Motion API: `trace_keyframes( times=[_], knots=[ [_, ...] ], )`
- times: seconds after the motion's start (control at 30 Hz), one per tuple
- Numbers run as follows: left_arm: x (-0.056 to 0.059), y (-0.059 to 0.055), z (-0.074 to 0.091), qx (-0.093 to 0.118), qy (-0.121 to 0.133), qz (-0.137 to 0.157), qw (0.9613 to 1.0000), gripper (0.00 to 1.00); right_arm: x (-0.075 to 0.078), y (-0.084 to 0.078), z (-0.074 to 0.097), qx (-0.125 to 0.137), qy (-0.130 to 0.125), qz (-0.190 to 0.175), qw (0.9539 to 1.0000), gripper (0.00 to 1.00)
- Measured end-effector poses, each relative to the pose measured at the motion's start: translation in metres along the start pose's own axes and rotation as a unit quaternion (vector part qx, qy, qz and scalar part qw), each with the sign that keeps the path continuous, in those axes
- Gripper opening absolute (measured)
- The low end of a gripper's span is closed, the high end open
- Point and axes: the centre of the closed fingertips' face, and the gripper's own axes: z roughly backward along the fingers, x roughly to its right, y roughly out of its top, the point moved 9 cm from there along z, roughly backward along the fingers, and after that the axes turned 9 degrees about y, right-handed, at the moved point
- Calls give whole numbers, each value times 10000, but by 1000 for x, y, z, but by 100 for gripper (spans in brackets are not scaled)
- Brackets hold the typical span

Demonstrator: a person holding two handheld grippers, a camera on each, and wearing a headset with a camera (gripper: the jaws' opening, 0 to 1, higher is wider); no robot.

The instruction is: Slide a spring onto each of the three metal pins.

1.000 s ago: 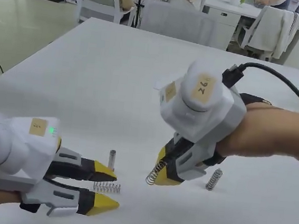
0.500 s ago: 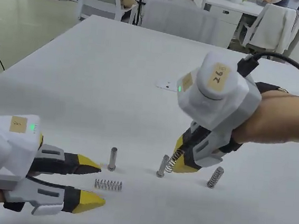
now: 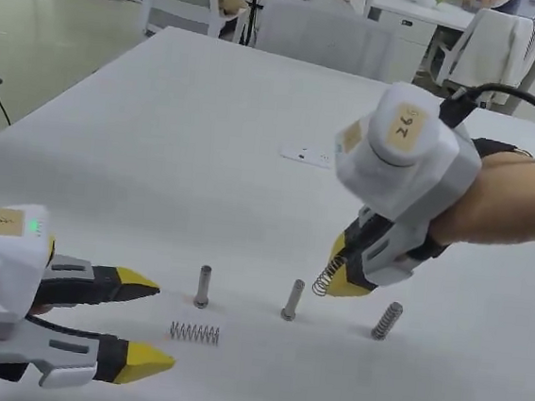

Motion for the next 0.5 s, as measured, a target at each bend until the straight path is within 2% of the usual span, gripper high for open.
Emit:
trace_keyframes(
  times=[0.23, 0.5],
  knots=[
    [-4, -1, 2, 4, 120, 91, 9999, 48, 10, 1, 2, -5, -39, -3, 10000, 9],
    [-4, -1, 2, 11, 140, 118, 9998, 53, 21, 4, -6, -122, 18, 30, 9999, 9]
  ],
)
